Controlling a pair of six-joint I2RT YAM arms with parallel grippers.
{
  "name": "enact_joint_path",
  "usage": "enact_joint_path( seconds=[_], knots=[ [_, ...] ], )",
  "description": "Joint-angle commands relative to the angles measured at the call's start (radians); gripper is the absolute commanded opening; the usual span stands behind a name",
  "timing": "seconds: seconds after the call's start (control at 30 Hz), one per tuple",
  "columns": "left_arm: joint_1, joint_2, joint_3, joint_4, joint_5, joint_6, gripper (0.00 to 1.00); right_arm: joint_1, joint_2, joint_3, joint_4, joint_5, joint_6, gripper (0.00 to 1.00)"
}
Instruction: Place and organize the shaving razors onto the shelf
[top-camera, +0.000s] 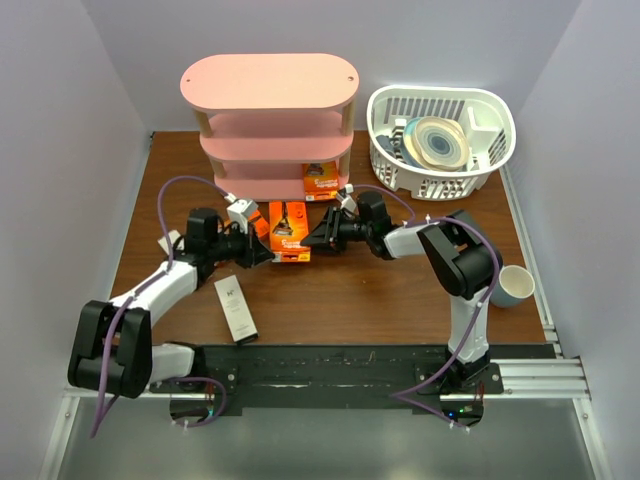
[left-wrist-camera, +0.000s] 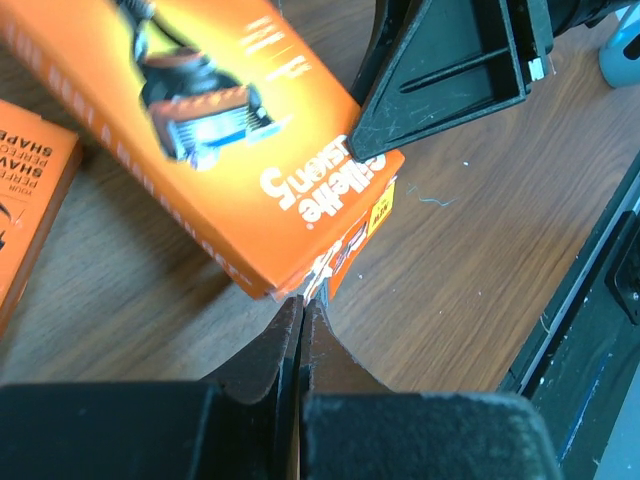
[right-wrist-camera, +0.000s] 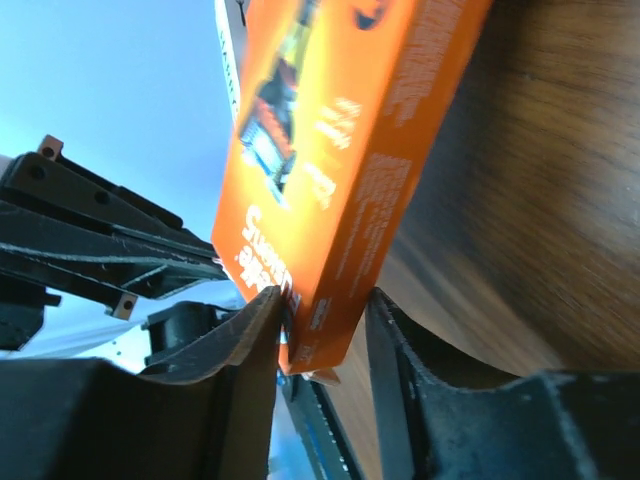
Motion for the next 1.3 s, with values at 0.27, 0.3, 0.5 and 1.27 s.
enact_joint_path(
  seconds=[0.27,0.3,0.5,1.27],
  knots=[
    [0.044,-0.062,0.068,-0.002,-0.003,0.015,0.0,0.024,-0.057,0.104,-0.06,-0.054,-0.176,0.29],
    [0.048,-0.06,0.071,0.004,-0.02,0.009,0.0,0.024,-0.04,0.131,-0.077,-0.049,-0.189,0.29],
    [0.058,0.009,0.119,0.07,-0.119,-0.018,0.0,0.022,0.026,0.225,-0.114,-0.023,-0.213,0.29],
    [0.056,0.423,0.307,0.378,-0.304,-0.17,0.18,-0.019,0.051,0.334,-0.31,0.075,-0.414,0.77]
  ],
)
